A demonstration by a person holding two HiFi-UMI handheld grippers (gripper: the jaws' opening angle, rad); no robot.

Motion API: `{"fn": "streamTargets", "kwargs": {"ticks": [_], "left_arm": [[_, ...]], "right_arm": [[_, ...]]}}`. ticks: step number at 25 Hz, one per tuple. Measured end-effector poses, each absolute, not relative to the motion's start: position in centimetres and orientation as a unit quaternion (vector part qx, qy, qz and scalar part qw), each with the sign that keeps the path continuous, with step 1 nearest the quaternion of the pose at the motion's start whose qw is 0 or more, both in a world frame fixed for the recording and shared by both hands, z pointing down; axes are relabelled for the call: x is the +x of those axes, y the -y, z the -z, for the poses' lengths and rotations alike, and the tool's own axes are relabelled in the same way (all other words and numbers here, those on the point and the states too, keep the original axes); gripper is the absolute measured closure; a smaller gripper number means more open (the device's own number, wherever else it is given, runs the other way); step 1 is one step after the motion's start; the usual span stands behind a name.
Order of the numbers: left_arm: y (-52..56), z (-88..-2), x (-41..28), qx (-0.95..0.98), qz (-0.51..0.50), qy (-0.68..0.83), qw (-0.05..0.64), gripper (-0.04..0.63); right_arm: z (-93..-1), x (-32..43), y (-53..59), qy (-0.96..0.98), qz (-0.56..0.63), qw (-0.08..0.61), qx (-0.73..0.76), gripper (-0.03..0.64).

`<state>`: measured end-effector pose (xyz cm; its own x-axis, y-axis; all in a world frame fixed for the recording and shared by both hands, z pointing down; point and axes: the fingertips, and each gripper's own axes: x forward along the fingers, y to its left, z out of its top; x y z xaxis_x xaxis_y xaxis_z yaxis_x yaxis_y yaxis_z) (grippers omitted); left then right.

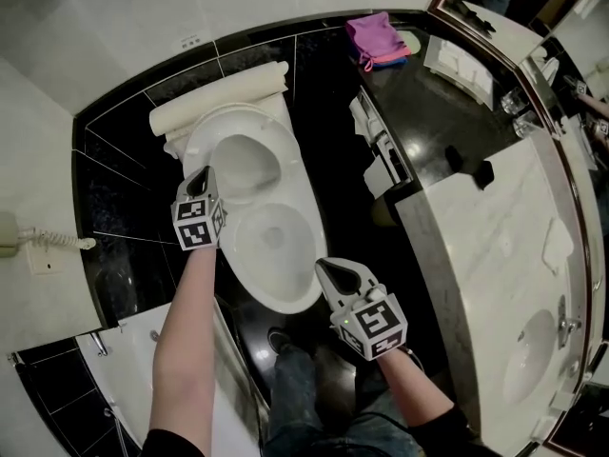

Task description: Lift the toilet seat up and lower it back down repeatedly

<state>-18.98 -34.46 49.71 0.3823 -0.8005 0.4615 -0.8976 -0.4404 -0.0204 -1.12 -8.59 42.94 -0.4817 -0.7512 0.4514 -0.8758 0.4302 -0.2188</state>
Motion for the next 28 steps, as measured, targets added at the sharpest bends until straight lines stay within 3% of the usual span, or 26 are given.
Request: {"fn": "streamTargets", "kwargs": {"ticks": [19,28], "left_arm": [[7.5,-28.3,-15.2,0.817,-0.158,0.544,0.108,0.611],[-3.6,-22.2,-13.1,0.807,-0.138,0.563,0.108,0.611]], "right_arm": [[-31.8,0.0,2.8,0.896,-0.169,0.147,0.383,0.598],[-27.4,3.0,-2.6,0.907,-0.152,0.154,0.362,0.598]]}}
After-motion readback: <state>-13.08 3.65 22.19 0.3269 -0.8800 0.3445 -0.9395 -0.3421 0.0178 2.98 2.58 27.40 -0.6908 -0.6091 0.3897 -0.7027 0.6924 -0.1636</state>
